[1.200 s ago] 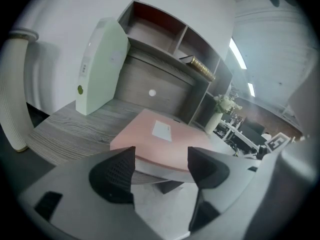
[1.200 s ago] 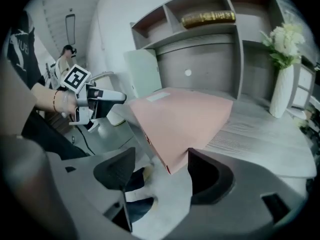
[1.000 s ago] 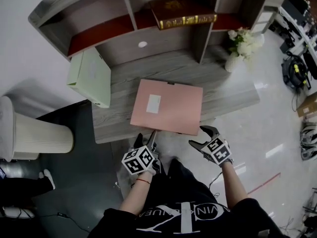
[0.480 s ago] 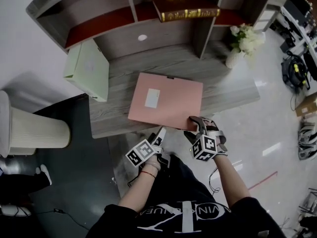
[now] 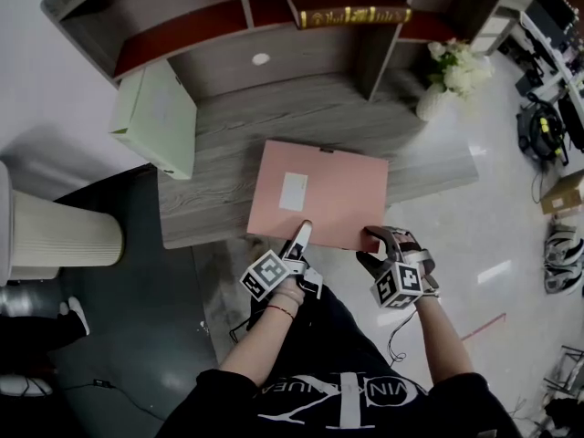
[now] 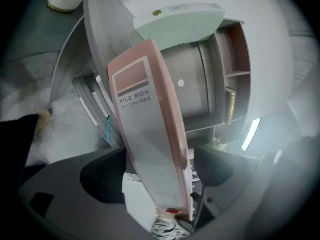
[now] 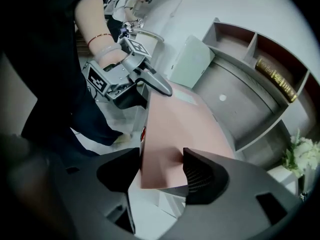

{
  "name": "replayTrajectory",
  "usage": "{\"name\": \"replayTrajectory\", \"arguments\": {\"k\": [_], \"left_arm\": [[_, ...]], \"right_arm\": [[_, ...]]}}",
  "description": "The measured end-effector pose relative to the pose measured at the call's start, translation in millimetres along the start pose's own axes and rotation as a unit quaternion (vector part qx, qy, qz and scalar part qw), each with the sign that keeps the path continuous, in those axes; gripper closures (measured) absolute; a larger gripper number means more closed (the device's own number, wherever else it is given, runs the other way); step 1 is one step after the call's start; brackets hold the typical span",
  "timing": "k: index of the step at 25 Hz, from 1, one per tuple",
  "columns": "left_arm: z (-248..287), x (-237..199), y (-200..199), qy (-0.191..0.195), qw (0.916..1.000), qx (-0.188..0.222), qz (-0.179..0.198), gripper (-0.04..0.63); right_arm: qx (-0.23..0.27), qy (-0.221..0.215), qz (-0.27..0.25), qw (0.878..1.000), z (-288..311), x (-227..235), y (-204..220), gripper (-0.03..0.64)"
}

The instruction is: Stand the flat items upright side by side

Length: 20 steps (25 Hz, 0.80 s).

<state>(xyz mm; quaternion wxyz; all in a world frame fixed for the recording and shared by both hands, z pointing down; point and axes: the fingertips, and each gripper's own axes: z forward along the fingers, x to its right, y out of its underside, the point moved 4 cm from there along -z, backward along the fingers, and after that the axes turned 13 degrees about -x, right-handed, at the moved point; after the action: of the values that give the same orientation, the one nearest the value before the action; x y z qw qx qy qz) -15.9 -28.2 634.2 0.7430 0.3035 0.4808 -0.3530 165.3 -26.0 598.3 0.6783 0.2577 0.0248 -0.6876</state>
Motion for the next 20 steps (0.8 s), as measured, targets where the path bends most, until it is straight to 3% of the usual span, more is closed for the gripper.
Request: {"name": "replayTrajectory", "arguments": {"k": [3,4,10,15,20], "left_arm": [[1.9,-5.8,-2.0,0.037,0.9980,0.026,-0.045,0.206],[1.1,-7.9,-2.3,0.042,0.9972,0.031,-0.053,0.267],[-8.6,-5.3,-0.9,0.030,0.9976,0.030,-0.055,0.284],[-21.5,7.1,-13.7,0.011,0.9990,0.037,-0.024,0.290],[-35.2,24.8,-39.3,-0.014,0.9984,0.048,0.025,0.291]], "right_arm": [[0.009,-0.005,0.010,1.000,-4.0,-3.2,4.2,0.337],[0.012,-0.007,0.016,1.000,-4.9,-4.6,4.0,0.337],[0.032,-0.019,0.058,0.998,-6.8,-6.9,-0.1,0.330],[0.054,-0.036,0.071,0.995,-6.2,-1.3,-12.0,0.328],[0.096,-0.061,0.129,0.985,-0.8,10.6,-33.8,0.330]]}}
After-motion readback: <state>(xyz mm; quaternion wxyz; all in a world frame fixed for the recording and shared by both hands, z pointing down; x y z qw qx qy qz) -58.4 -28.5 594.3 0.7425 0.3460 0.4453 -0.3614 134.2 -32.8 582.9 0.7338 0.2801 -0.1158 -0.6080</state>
